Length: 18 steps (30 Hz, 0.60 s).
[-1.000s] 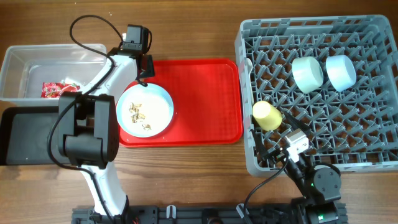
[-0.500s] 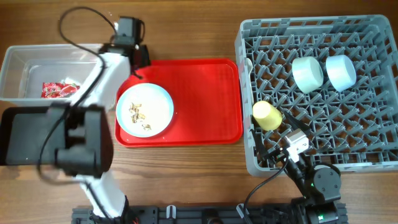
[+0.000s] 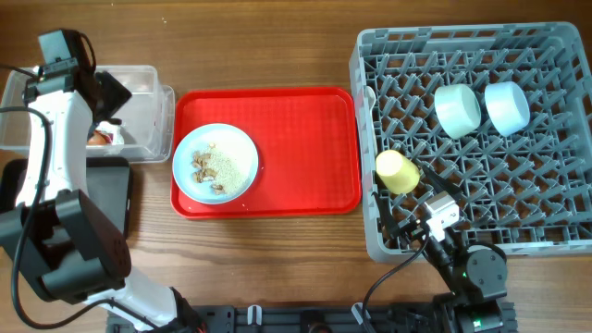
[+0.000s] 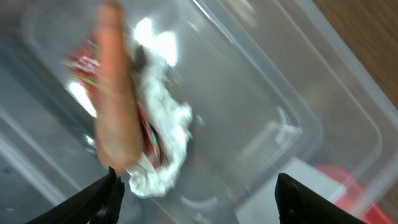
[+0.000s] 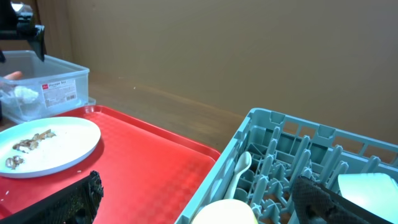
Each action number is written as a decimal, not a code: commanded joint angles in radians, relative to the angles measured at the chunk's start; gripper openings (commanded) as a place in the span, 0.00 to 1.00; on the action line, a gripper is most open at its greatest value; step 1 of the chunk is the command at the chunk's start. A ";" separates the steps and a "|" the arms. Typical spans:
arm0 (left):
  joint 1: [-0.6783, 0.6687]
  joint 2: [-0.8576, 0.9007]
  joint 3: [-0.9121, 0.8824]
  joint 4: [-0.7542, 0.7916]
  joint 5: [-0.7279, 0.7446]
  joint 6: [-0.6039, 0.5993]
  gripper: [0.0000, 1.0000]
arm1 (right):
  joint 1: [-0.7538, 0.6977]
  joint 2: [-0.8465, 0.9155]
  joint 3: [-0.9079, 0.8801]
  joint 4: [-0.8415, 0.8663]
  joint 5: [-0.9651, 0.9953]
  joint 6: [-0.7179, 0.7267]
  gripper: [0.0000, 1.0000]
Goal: Sort waste into correct bins and load items into the dishwasher rack
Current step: 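Grasp the carrot with the left gripper and drop it in the bin, then grasp the blue plate's rim with the left gripper and lift it over the black tray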
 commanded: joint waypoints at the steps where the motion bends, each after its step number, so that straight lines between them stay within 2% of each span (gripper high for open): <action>1: -0.034 -0.117 0.035 -0.030 0.165 0.034 0.73 | -0.006 -0.006 -0.003 0.005 -0.017 -0.009 0.99; 5: -0.222 -0.249 0.035 -0.124 0.197 0.030 0.71 | -0.006 -0.006 -0.003 0.005 -0.017 -0.009 1.00; 9: -0.467 -0.235 -0.001 -0.184 0.165 0.018 0.66 | -0.006 -0.006 -0.003 0.005 -0.017 -0.009 1.00; 13: -0.680 -0.149 -0.138 -0.163 0.032 -0.159 0.69 | -0.006 -0.006 -0.003 0.005 -0.017 -0.009 1.00; 16: -0.747 -0.079 -0.215 -0.092 0.026 -0.191 0.50 | -0.006 -0.006 -0.003 0.005 -0.017 -0.009 1.00; 18: -0.777 -0.034 -0.243 -0.042 0.015 -0.191 0.47 | -0.006 -0.006 -0.003 0.005 -0.017 -0.008 1.00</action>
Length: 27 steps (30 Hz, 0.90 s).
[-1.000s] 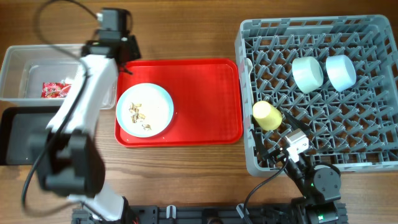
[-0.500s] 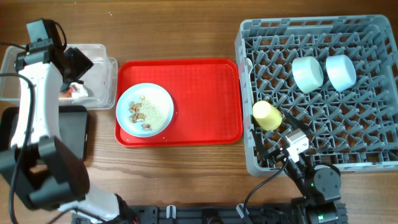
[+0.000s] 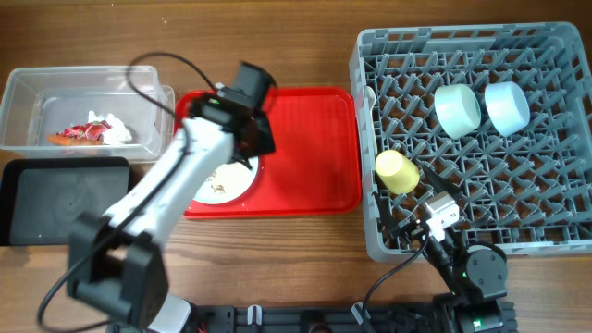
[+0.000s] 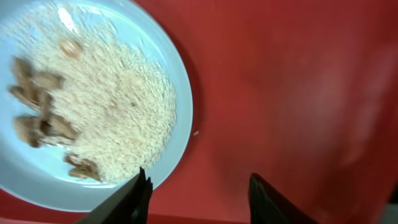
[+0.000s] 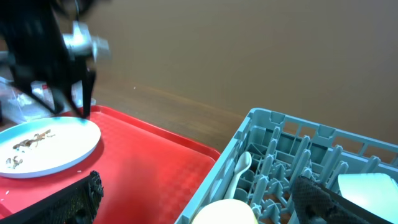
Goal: Sort waste into correct bins and load items into the dishwasher rack
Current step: 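Grasp the blue plate's rim with the left gripper and lift it over the black tray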
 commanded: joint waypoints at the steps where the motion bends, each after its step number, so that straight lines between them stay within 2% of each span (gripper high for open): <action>1: -0.056 0.084 -0.059 0.066 -0.065 -0.054 0.47 | -0.006 -0.006 -0.003 0.005 -0.017 -0.008 1.00; 5: -0.101 0.183 -0.064 0.077 -0.185 -0.055 0.43 | -0.006 -0.006 -0.003 0.005 -0.017 -0.008 1.00; 8: -0.106 0.256 -0.064 0.107 -0.264 -0.054 0.33 | -0.006 -0.006 -0.003 0.005 -0.017 -0.008 1.00; 12: -0.108 0.310 -0.064 0.130 -0.264 -0.053 0.16 | -0.006 -0.006 -0.003 0.005 -0.017 -0.009 1.00; 14: -0.109 0.311 -0.064 0.136 -0.266 -0.042 0.04 | -0.006 -0.006 -0.003 0.005 -0.017 -0.008 1.00; 19: -0.112 0.233 -0.030 0.049 -0.273 -0.038 0.04 | -0.006 -0.006 -0.003 0.005 -0.017 -0.008 1.00; 22: -0.124 0.164 -0.001 0.002 -0.282 0.014 0.04 | -0.006 -0.006 -0.003 0.005 -0.017 -0.008 1.00; 27: -0.176 0.097 0.076 -0.138 -0.324 0.037 0.04 | -0.006 -0.006 -0.003 0.005 -0.017 -0.008 1.00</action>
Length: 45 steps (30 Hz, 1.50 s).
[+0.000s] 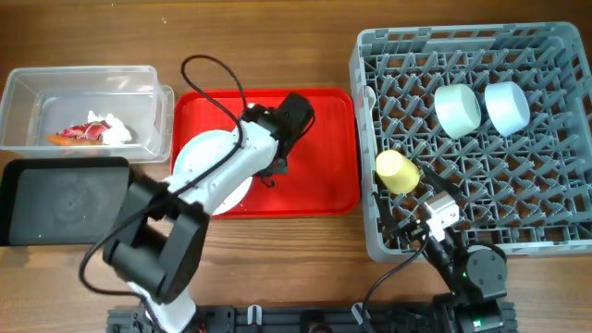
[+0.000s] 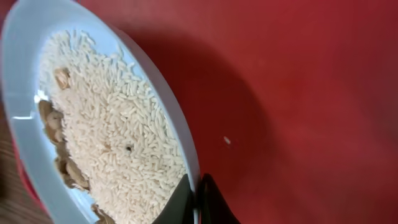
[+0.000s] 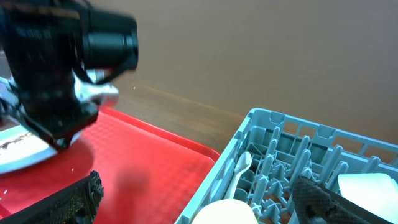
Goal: Sort waste into correct bins and load items into the dishwasher rack
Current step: 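Grasp the blue plate's rim with the left gripper and lift it over the black tray, then tilt the plate to dump the rice onto the black tray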
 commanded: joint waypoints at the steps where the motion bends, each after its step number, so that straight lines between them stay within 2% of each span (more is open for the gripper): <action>1: -0.043 -0.053 0.079 -0.087 -0.040 0.032 0.04 | -0.006 -0.006 -0.003 0.005 -0.017 -0.009 1.00; 8: -0.056 -0.055 0.115 -0.160 -0.040 0.107 0.04 | -0.006 -0.006 -0.003 0.005 -0.017 -0.009 1.00; 17: -0.052 -0.165 0.191 -0.377 -0.069 0.105 0.04 | -0.006 -0.006 -0.003 0.005 -0.017 -0.009 1.00; 21: -0.004 -0.230 0.190 -0.461 -0.072 0.082 0.04 | -0.006 -0.006 -0.003 0.005 -0.017 -0.009 1.00; 26: 0.162 -0.246 0.156 -0.510 -0.072 0.076 0.04 | -0.006 -0.006 -0.003 0.005 -0.017 -0.009 1.00; 30: 0.311 -0.246 0.077 -0.458 -0.051 0.087 0.04 | -0.006 -0.006 -0.003 0.005 -0.017 -0.009 1.00; 35: 0.505 -0.246 0.032 -0.282 0.157 0.244 0.04 | -0.006 -0.006 -0.003 0.005 -0.017 -0.009 1.00; 40: 0.684 -0.246 0.032 -0.253 0.364 0.416 0.04 | -0.006 -0.006 -0.003 0.005 -0.017 -0.009 1.00; 43: 0.775 -0.247 0.032 -0.245 0.434 0.456 0.04 | -0.006 -0.006 -0.003 0.005 -0.017 -0.009 1.00; 45: 0.840 -0.246 0.032 -0.235 0.526 0.525 0.04 | -0.006 -0.006 -0.003 0.005 -0.017 -0.009 1.00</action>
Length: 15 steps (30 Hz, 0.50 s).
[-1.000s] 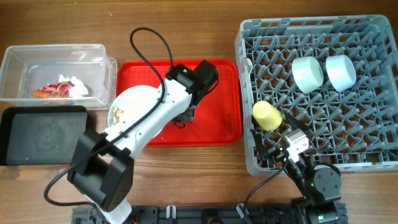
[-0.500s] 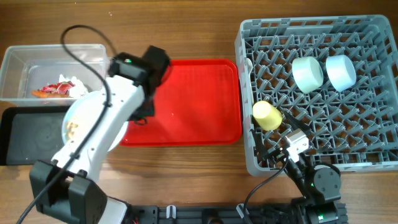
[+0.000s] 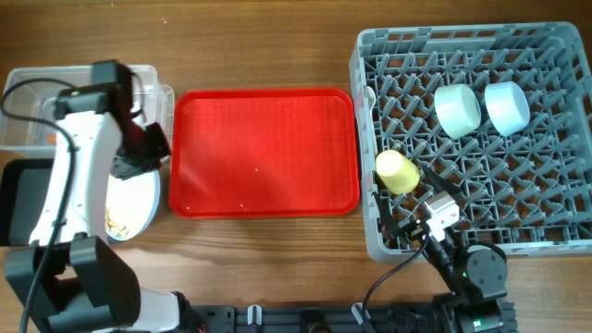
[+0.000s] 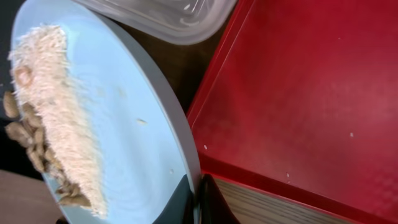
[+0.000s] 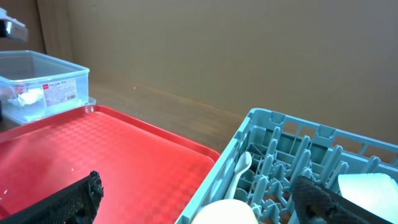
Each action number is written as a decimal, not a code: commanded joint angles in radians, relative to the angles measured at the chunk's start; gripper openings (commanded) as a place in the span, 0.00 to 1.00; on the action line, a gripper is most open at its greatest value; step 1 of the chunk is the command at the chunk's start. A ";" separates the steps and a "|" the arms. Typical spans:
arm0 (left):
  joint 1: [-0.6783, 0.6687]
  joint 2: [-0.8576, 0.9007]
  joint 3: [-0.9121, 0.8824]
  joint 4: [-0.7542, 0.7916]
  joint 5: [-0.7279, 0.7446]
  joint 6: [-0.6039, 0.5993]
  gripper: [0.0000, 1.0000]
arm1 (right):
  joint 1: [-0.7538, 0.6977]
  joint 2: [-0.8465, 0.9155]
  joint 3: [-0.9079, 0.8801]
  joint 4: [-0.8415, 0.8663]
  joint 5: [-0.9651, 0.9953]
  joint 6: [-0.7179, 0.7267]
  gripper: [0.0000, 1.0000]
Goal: Sort waste into correct bins and load items into the dishwasher rack
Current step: 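Tilt the plate to dump the rice onto the black tray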
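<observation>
A white plate (image 3: 132,196) with rice and brown scraps hangs tilted just off the red tray's left edge, above the black bin (image 3: 17,190). My left gripper (image 3: 141,154) is shut on its rim. In the left wrist view the food (image 4: 43,124) has slid toward the plate's (image 4: 118,137) low edge, and the left gripper (image 4: 198,194) pinches the rim. The red tray (image 3: 264,153) holds only crumbs. My right gripper (image 5: 200,205) stands open and empty at the rack's near edge, by the yellow cup (image 5: 224,211).
A clear bin (image 3: 55,92) at the back left holds a wrapper and tissue. The grey dishwasher rack (image 3: 555,231) on the right carries a yellow cup (image 3: 398,171), two pale cups (image 3: 458,109) and a white spoon (image 5: 239,171).
The plate, gripped at its rim on the tray then, is now off the tray's left edge above the black bin. It tilts more steeply, with its food at the low edge. The right arm is unchanged.
My left gripper was open over the clear bin, which held the waste. Then it was open above the plate's rim on the tray. Then it was shut on the rim with the plate tilted. Now the plate hangs left of the tray.
</observation>
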 commanded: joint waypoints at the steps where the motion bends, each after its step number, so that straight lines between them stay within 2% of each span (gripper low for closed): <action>1: 0.113 -0.016 -0.006 0.022 0.204 0.159 0.04 | -0.006 -0.006 -0.003 0.005 -0.017 -0.008 1.00; 3: 0.178 -0.016 -0.006 0.029 0.271 0.187 0.04 | -0.006 -0.006 -0.003 0.005 -0.017 -0.008 1.00; 7: 0.256 -0.016 -0.006 0.029 0.309 0.187 0.04 | -0.006 -0.006 -0.003 0.005 -0.017 -0.009 1.00; 9: 0.287 -0.016 -0.006 0.033 0.402 0.235 0.04 | -0.006 -0.006 -0.003 0.005 -0.017 -0.008 1.00; 13: 0.352 -0.017 -0.006 0.035 0.555 0.244 0.04 | -0.006 -0.006 -0.003 0.005 -0.017 -0.008 1.00; 15: 0.407 -0.018 -0.006 0.027 0.703 0.302 0.04 | -0.006 -0.006 -0.003 0.005 -0.017 -0.008 1.00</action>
